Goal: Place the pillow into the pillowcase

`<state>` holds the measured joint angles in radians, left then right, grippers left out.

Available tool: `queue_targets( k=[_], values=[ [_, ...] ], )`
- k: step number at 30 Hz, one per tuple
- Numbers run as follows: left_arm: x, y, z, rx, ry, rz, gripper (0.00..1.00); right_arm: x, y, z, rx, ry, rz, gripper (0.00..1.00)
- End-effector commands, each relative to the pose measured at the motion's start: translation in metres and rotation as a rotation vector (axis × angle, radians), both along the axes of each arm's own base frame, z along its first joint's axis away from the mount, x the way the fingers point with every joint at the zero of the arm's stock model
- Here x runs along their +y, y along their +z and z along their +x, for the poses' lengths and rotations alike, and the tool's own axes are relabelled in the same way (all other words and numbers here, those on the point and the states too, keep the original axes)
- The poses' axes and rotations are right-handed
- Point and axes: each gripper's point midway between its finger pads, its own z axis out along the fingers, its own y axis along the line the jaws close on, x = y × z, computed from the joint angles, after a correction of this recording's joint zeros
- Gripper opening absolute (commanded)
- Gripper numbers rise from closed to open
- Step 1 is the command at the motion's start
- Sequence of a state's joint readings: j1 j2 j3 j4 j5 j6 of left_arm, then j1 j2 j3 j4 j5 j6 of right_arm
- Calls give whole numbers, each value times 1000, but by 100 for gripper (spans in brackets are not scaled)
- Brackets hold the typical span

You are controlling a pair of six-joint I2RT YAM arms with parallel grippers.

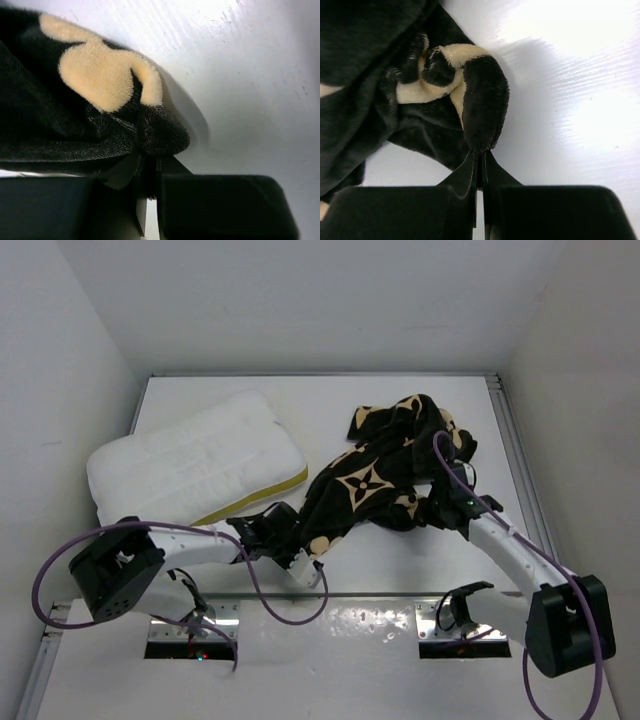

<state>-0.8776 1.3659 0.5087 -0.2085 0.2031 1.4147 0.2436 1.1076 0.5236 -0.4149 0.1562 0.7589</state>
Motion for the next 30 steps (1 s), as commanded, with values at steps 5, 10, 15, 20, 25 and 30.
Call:
queue_targets(
  k=[5,10,15,20,25,30],
  values=[
    [-21,116,73,105,476,-248,0,-18,102,46,-191,56,-120,0],
    [8,292,169,25,865,-659,0,-40,268,89,-531,33,-180,0],
    [73,428,210,-140,1137,-1036,0,-63,430,79,-875,-45,-272,0],
    [116,493,195,-225,1220,-1244,0,-89,488,49,-1016,-155,-361,0],
    [121,503,179,-239,1200,-1251,0,-98,502,33,-1060,-192,-393,0],
    [75,472,155,-64,989,-1123,0,-102,505,32,-1055,-204,-412,0]
  ],
)
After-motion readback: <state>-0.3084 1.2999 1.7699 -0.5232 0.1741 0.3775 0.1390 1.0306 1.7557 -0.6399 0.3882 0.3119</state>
